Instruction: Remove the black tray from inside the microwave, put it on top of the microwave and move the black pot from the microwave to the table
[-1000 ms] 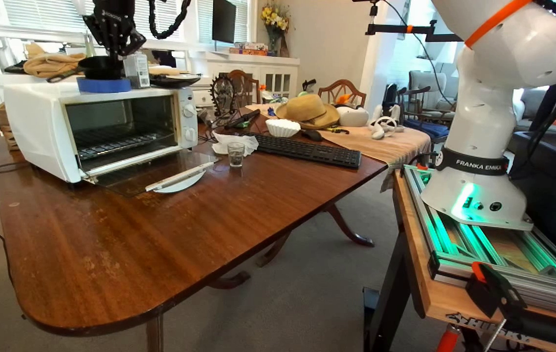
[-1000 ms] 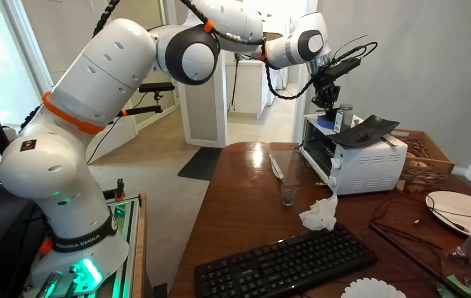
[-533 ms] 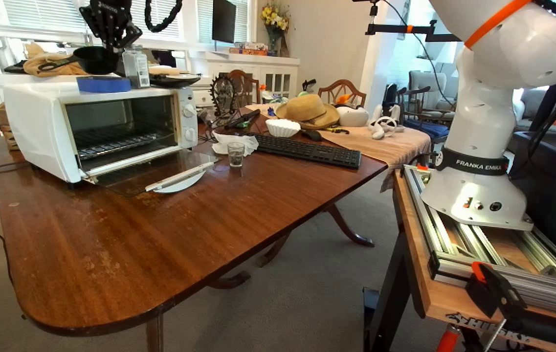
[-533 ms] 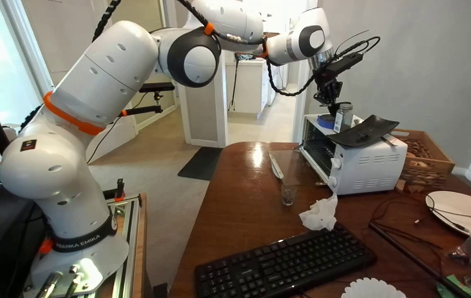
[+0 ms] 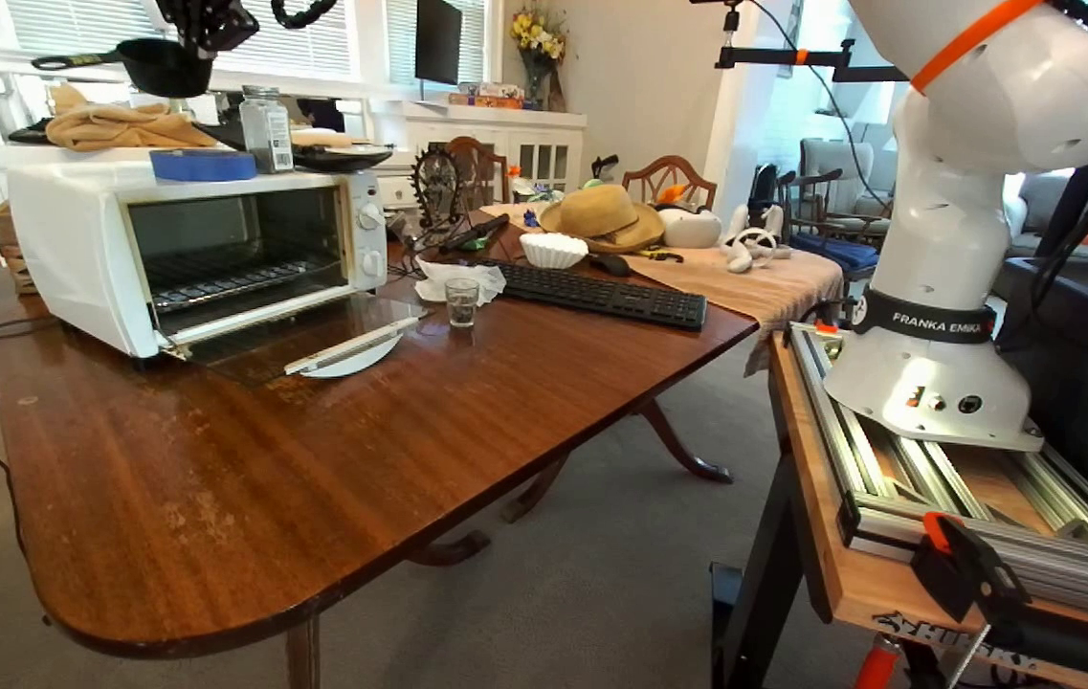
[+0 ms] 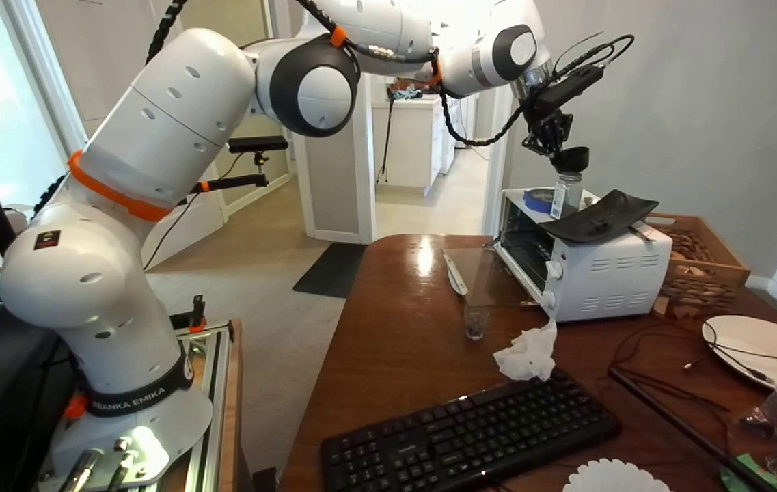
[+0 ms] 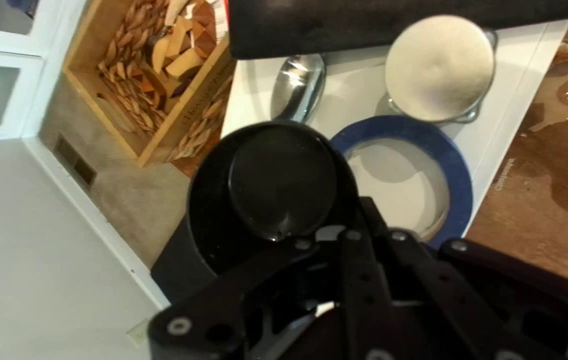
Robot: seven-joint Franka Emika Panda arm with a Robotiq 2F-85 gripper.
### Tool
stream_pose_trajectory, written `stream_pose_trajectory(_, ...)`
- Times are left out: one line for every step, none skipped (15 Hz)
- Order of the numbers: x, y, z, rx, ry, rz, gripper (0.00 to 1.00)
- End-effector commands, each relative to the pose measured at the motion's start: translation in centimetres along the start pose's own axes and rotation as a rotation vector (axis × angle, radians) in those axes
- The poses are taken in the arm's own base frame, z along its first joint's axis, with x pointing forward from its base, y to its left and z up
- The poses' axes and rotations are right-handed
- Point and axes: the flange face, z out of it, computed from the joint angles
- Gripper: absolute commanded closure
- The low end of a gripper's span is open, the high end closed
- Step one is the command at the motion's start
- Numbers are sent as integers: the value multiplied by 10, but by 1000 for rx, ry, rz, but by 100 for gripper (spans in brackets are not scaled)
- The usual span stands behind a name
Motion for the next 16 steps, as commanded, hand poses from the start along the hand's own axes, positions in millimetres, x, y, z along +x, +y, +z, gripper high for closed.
stream_pose_trajectory(-10, 5, -17, -103, -15, 115, 99)
stream_pose_trajectory(-15, 7, -21, -136, -18, 157, 99)
stream_pose_trajectory(-20, 8, -24, -165, -26, 199, 99)
stream_pose_trajectory(-27, 6, -24, -195, -39, 257, 99)
stream_pose_trajectory(-35, 5, -24, -219, -53, 311, 99)
stream_pose_trajectory(-42, 1, -23, -238, -65, 363, 99)
stream_pose_trajectory(-50, -4, -20, -251, -75, 421, 99)
stream_pose_trajectory(-58, -10, -17, -260, -92, 476, 99)
stream_pose_trajectory(-65, -18, -13, -266, -108, 526, 99)
stream_pose_trajectory(-70, -26, -11, -269, -121, 570, 99)
stream_pose_trajectory(-77, -35, -7, -269, -135, 615, 99)
stream_pose_trajectory(-80, -44, -3, -262, -146, 653, 99)
stream_pose_trajectory(-86, -52, -2, -257, -157, 680, 99)
stream_pose_trajectory(-88, -62, -3, -252, -166, 709, 99)
stream_pose_trajectory(-93, -68, -5, -252, -159, 735, 99)
stream_pose_trajectory(-97, -75, -8, -255, -153, 768, 99)
